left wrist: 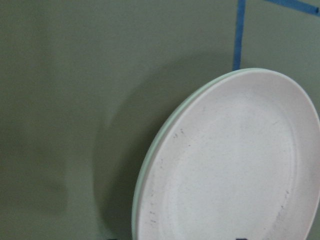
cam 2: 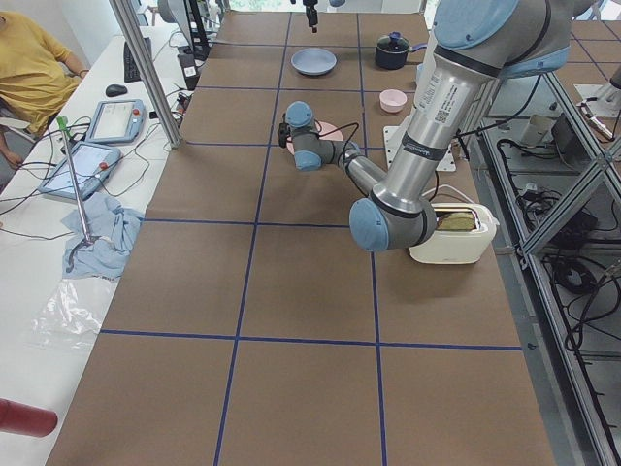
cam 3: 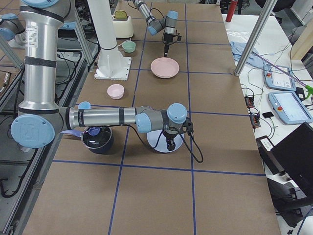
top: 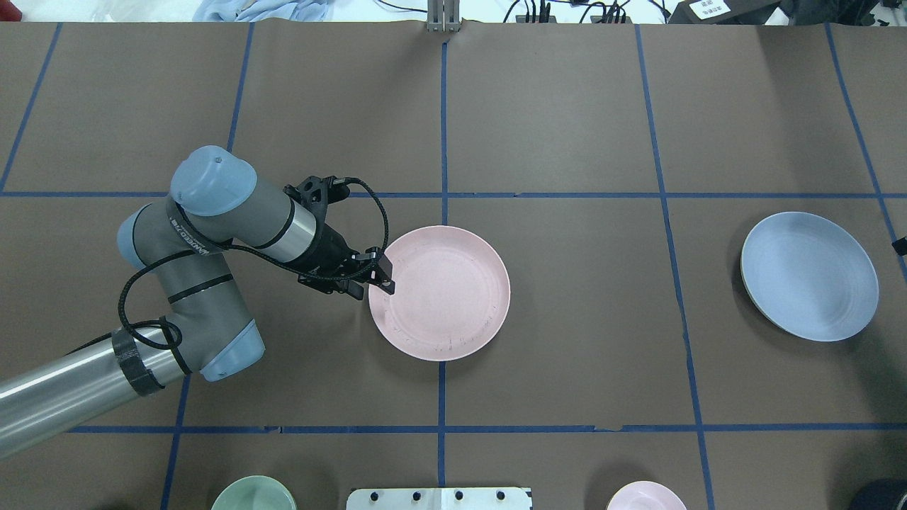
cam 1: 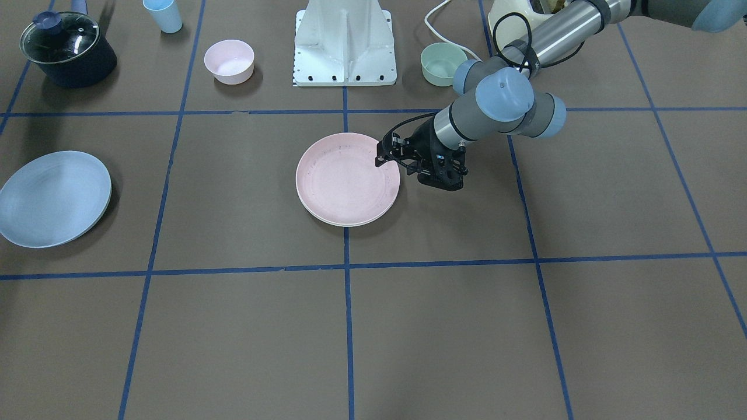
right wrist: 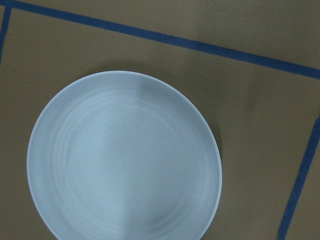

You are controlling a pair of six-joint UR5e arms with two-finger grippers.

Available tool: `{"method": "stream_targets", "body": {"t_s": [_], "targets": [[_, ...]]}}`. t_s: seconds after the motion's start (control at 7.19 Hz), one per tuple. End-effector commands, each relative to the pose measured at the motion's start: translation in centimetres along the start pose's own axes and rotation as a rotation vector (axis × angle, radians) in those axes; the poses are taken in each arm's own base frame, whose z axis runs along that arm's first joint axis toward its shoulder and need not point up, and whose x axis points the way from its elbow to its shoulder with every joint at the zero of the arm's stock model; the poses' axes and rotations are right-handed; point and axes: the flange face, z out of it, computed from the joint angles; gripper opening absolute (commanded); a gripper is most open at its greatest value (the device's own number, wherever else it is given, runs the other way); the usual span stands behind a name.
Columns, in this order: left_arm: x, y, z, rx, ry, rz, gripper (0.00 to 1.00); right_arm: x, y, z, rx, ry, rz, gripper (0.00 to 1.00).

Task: Stack three plates with pink and blue
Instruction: 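Lower the pink plate onto the cream plate and open the left gripper, then raise the left gripper away while the right gripper grasps the blue plate rim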

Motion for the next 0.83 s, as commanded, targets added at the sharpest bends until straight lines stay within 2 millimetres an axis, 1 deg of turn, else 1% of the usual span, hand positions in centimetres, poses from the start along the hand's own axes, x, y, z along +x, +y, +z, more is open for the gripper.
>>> {"method": "stream_targets", "body": {"t_s": [0.0,0.14,0.28,0.42,0.56,0.7], "targets": [[0.2,0.3,-4.9,0.047,0.037,0.019,0.84,-1.0,-0.7,1.0,-0.018,0.013,0.082,1.00],[-0.9,-0.4,-7.1,0.079,0.036,0.012,0.84,-0.8,-0.7,1.4,-0.022,0.036,0.137,1.00],[-1.1,-0.5,-7.4,0.085,0.035,0.010,0.84,0.6,-0.2,2.3,-0.020,0.042,0.184,0.99],[-0.9,-0.6,-8.2,0.096,0.041,0.014,0.84,3.6,1.3,4.6,0.030,0.033,0.199,0.99],[-0.8,-0.6,-8.4,0.098,0.040,0.012,0.84,6.3,2.7,6.7,0.111,0.017,0.249,0.99],[-0.8,-0.6,-8.5,0.100,0.040,0.011,0.84,7.4,3.8,9.0,0.162,-0.003,0.271,0.99]]}}
